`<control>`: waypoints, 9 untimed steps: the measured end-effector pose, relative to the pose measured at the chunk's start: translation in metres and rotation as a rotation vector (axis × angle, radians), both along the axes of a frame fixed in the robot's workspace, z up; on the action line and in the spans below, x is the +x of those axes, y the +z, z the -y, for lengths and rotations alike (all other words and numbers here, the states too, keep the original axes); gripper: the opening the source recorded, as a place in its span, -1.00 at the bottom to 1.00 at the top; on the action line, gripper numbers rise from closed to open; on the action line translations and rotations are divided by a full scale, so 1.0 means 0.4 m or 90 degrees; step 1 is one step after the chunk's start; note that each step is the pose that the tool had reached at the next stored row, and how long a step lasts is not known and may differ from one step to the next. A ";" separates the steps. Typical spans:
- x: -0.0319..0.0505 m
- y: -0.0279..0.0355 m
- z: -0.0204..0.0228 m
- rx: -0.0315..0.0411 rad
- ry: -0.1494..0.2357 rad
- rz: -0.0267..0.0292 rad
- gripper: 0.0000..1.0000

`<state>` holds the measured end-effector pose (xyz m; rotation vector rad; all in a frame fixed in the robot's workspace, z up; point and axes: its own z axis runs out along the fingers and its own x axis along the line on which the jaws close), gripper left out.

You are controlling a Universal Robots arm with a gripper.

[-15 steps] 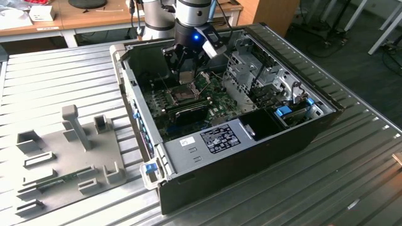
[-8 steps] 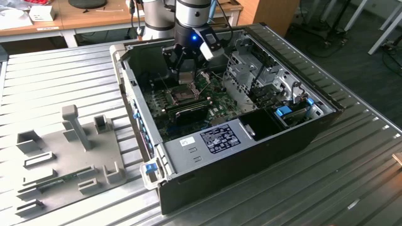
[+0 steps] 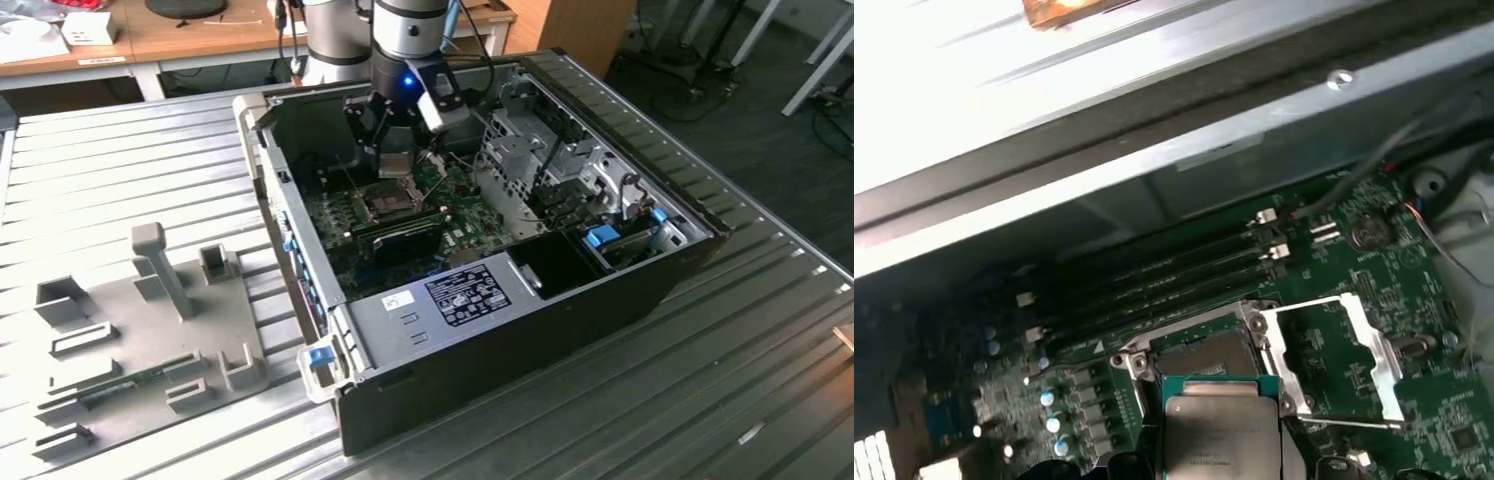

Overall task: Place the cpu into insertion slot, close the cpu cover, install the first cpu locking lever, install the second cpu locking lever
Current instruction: 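Place the cpu into insertion slot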

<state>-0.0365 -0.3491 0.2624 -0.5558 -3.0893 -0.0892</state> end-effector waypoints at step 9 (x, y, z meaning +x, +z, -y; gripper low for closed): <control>0.000 -0.001 0.000 0.0001 -0.065 0.0000 0.08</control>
